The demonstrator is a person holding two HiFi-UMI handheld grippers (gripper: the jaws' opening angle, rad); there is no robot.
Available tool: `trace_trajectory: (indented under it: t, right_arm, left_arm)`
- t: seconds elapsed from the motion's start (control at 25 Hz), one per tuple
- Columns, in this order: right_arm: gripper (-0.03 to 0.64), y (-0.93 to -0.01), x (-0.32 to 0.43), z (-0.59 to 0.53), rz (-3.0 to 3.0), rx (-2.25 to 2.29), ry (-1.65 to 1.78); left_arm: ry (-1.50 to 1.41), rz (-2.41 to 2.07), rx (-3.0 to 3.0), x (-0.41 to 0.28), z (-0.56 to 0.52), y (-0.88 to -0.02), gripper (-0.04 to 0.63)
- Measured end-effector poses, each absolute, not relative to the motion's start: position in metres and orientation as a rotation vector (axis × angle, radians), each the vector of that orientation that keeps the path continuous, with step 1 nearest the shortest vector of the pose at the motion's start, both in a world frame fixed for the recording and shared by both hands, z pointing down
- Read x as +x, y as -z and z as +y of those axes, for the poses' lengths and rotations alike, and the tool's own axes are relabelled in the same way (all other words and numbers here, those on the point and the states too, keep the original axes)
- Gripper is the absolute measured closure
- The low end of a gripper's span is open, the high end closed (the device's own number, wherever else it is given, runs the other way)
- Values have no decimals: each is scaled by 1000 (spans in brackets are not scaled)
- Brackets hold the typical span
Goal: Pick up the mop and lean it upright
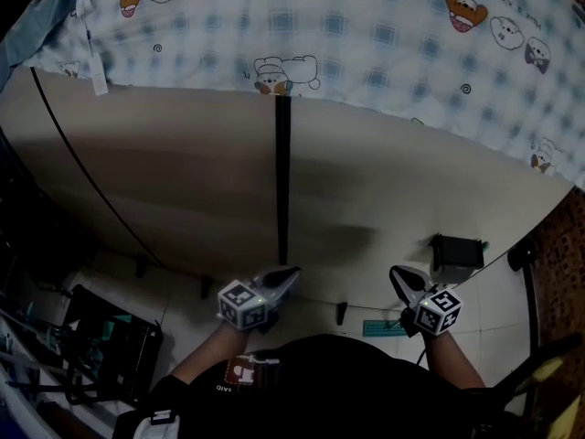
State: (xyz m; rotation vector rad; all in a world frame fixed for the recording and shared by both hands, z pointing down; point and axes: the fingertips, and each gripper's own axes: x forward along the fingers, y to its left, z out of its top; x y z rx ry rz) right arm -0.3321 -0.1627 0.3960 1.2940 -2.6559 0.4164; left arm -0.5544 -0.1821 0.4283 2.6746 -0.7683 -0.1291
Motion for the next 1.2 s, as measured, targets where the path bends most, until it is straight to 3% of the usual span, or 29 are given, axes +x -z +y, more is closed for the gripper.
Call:
trace_trajectory:
  t: [0.24, 0.68, 1.2]
  right_arm:
    - [601, -389, -256, -162, -2706, 1265, -363]
    - [601, -392, -72, -151, -2716, 1110, -314]
    - [601, -394, -25, -132, -2651, 1291, -391]
  left_arm:
    - [102, -830, 2702, -486, -178, -414, 603]
    - [158, -898, 2666, -276, -146, -408, 603]
    - [110, -717, 2702, -241, -146, -416, 603]
